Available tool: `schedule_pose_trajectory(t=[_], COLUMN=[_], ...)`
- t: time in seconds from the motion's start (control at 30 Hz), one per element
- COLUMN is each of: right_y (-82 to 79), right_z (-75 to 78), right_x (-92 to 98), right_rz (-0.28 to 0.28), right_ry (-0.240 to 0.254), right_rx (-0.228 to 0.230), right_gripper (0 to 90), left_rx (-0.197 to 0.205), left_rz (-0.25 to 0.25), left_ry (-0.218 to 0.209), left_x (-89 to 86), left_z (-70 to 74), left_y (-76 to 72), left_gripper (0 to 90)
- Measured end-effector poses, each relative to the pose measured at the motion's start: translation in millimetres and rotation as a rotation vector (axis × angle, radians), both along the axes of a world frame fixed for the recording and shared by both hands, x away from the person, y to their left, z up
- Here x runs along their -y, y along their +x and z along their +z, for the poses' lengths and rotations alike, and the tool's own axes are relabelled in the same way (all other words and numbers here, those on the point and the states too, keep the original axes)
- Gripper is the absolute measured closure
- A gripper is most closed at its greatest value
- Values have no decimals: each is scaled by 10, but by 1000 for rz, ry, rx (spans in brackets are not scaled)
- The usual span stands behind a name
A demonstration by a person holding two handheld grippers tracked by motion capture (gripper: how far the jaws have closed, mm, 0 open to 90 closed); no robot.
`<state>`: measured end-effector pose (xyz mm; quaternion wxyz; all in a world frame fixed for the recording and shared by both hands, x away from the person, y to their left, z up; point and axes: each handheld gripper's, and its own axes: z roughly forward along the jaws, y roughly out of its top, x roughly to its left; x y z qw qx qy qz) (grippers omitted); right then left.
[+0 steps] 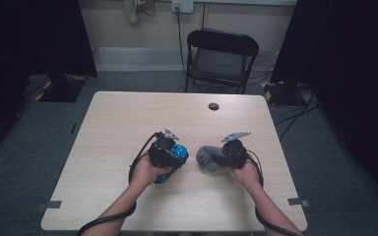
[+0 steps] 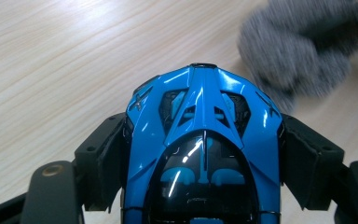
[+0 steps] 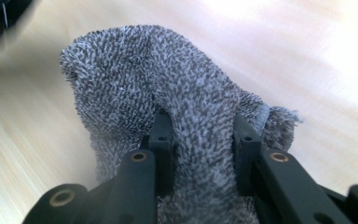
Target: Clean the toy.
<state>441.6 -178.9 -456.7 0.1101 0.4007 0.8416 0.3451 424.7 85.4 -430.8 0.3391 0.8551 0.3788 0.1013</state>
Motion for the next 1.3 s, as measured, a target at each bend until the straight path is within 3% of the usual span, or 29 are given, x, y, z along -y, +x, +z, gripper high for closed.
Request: schedule_pose_trajectory(t=[0.13,0.17,0.37,0.47,0.5,0.6,0.83,1.03,1.3], right_y=[84,144,214,229,239,211,162,146,93], right_z=[177,307,481,479,455,429,414,397,388], right_x=[4,-27,-272,-354,-430,-490,-462,-423,-309], right_rz=[-42,-63,-42,-35,-8,30,91,108,127], right_ry=[42,69,60,56,62,57,57,51,42], right_rx=[27,50,82,82,72,63,31,23,16], right_gripper=[689,689,689,689,690,696,706,709,708], left_rx=[7,9,7,3,10,0,-20,-8,-9], left_rz=[-25,-37,-75,-87,-93,-69,-42,-46,-4], left_ry=[-3,-7,-21,-27,-25,-29,-21,-6,-8], left_x=[60,95,235,271,292,263,165,180,79], left_z=[24,33,46,61,75,69,-7,7,8], left_y=[-47,-68,-123,-135,-136,-101,-46,-47,22], left_gripper=[247,247,247,246,247,246,247,247,247])
